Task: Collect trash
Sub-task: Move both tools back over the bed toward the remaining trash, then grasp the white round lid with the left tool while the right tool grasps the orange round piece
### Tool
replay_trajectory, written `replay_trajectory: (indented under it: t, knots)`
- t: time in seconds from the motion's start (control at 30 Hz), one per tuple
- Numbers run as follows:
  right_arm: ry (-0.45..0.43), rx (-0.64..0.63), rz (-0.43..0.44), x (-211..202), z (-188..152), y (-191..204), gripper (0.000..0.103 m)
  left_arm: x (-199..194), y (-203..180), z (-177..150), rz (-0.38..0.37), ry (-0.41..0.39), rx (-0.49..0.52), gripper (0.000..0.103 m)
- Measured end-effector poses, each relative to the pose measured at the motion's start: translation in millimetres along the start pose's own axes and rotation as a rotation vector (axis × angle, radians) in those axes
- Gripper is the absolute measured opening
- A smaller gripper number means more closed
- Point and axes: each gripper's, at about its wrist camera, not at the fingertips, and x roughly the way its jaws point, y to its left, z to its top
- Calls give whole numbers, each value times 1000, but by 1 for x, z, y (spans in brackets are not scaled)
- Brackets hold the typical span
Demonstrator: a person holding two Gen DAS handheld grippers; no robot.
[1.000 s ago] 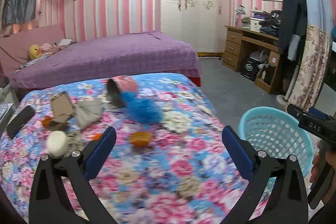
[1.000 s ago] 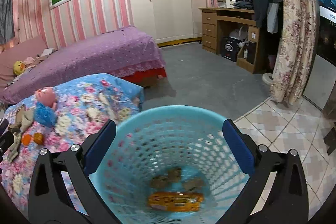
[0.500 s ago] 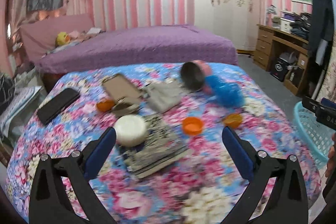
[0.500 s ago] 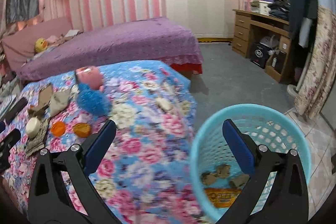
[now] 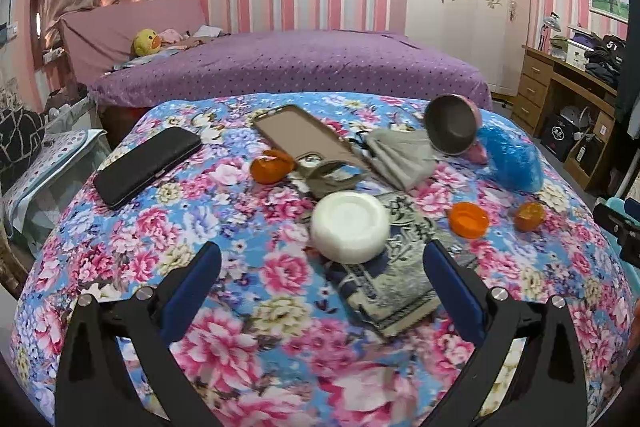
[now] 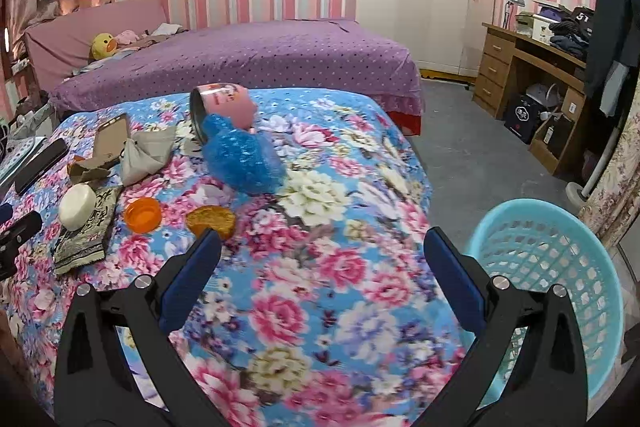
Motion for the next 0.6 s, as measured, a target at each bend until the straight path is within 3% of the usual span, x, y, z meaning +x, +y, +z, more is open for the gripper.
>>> replay_trajectory:
  t: [0.6]
  knots:
    - [49, -103, 69, 30, 0, 47, 98, 15, 34, 0, 12, 68, -71, 99]
